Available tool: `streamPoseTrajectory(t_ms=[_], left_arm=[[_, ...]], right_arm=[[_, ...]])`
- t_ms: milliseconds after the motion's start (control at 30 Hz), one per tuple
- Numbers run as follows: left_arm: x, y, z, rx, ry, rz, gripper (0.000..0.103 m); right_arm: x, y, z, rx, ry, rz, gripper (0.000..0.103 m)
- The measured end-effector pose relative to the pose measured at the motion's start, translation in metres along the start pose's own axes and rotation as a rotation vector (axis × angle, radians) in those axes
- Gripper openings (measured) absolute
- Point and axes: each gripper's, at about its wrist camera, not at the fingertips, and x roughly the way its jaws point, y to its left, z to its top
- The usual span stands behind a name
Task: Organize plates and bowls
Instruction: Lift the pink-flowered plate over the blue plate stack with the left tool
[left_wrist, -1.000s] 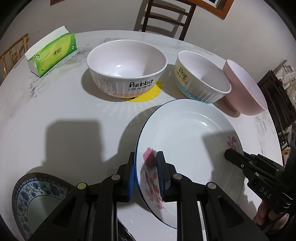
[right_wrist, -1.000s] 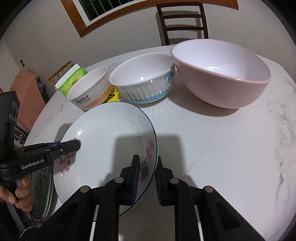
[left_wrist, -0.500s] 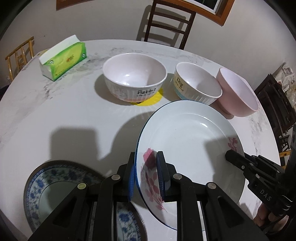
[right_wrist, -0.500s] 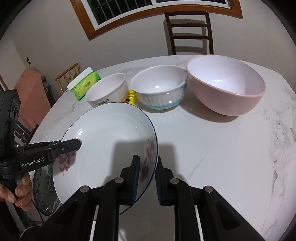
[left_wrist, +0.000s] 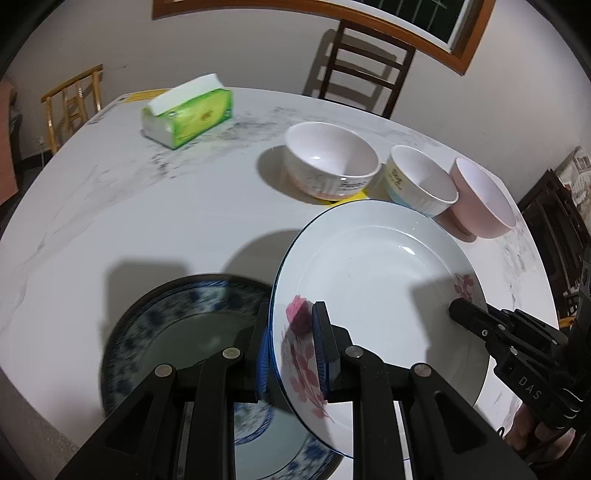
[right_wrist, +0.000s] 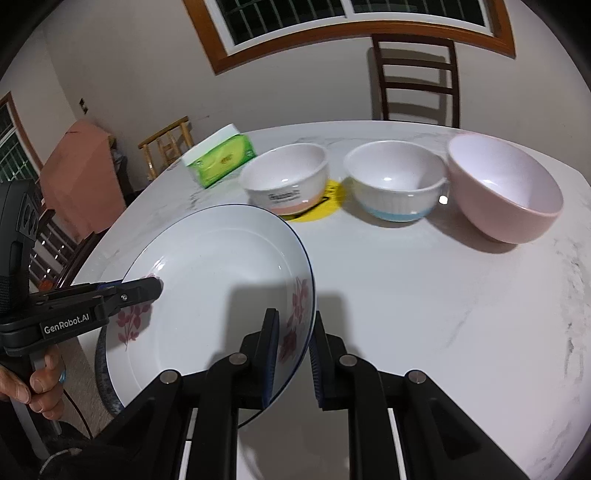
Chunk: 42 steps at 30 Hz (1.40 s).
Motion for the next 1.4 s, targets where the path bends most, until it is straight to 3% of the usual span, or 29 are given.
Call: streamPoseTrajectory(t_ms=[767, 1400], left_arm=[[-0.024, 0.094, -0.053, -0.175, 0.013, 0.062, 0.017], [-0.014, 0.114, -0.059, -0.196, 0.043, 0.069, 0.018]], right_arm=[[0.037, 0.091, -0.022, -0.118, 0.105, 0.079, 0.016], [0.057, 0.097, -0.025, -0.109, 0.139, 0.088, 0.016]])
